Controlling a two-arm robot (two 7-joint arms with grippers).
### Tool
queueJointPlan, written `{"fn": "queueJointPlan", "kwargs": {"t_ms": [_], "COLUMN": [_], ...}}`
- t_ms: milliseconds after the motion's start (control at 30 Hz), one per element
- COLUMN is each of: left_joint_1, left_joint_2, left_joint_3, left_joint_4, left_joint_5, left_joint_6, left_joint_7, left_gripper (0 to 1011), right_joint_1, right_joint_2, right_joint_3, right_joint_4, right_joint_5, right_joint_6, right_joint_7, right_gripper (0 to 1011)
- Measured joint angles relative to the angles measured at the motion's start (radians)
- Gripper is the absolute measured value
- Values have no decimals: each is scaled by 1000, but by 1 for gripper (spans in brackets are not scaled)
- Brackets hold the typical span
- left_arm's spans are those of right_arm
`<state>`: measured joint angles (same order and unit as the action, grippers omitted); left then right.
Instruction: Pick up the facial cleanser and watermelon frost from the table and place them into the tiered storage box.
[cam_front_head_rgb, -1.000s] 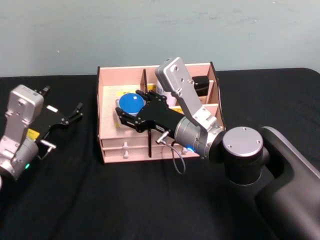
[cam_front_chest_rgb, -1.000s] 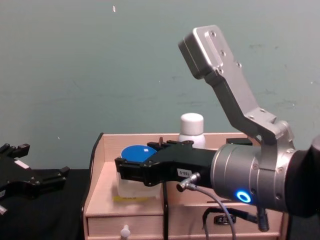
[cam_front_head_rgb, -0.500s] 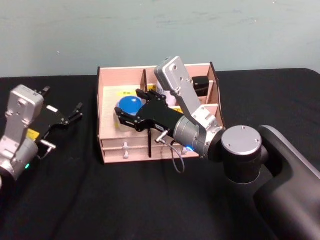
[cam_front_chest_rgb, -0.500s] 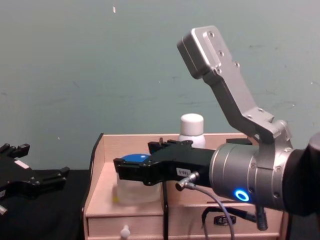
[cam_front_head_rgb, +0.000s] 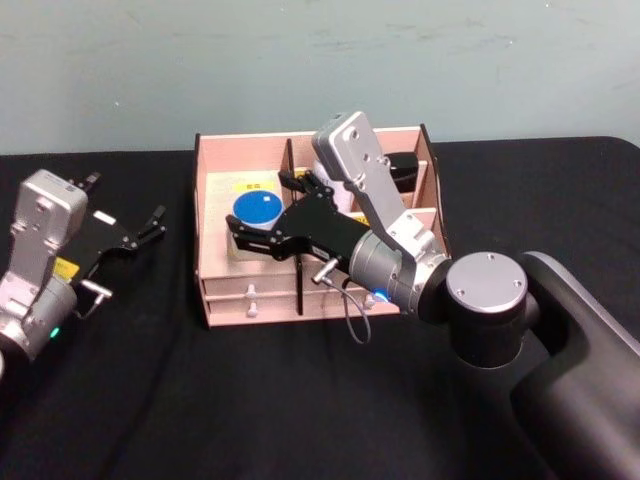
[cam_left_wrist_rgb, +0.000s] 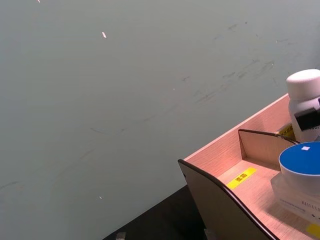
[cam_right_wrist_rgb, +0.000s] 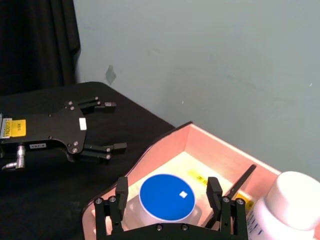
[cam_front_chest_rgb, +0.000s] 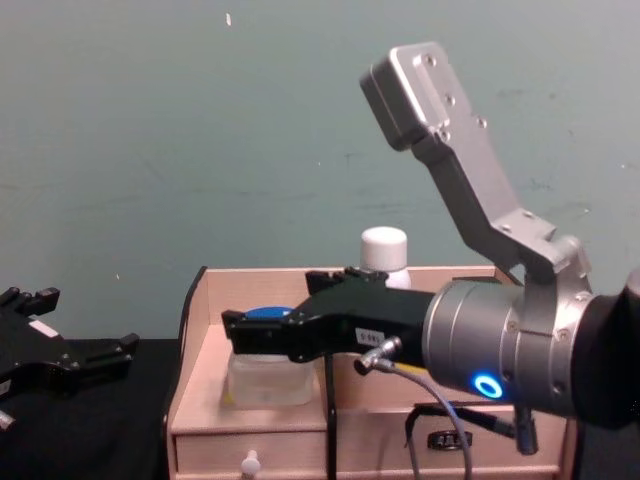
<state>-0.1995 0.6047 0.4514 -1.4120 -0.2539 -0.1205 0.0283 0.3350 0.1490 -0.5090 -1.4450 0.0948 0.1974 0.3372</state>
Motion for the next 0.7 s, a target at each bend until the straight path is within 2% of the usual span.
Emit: {"fn": "queueJointPlan", "kwargs": {"t_ms": [133,300,433,633,700], "left_joint_1": [0,0,0,0,0], "left_joint_2": [0,0,0,0,0], "left_joint_3": [0,0,0,0,0], "left_joint_4": [0,0,0,0,0], "left_joint_5": [0,0,0,0,0], "left_joint_6": [0,0,0,0,0], "left_joint_7": [0,0,0,0,0], "left_gripper": [1010,1010,1010,1010,1010], "right_joint_1": [-6,-29,-56,-123,-152], "right_joint_2": [8,35,61,108,127], "right_joint_3": [0,7,26,93,125], "right_joint_4": [-22,-92,-156,-266,-304], "right_joint_5": [-10,-29,-40,-50,-59], "right_joint_6": [-15,-41,-61,-85,-95], "right_joint_7": [-3,-9,-21,-57,-76], "right_gripper": [1002,1002,1002,1002,1002]}}
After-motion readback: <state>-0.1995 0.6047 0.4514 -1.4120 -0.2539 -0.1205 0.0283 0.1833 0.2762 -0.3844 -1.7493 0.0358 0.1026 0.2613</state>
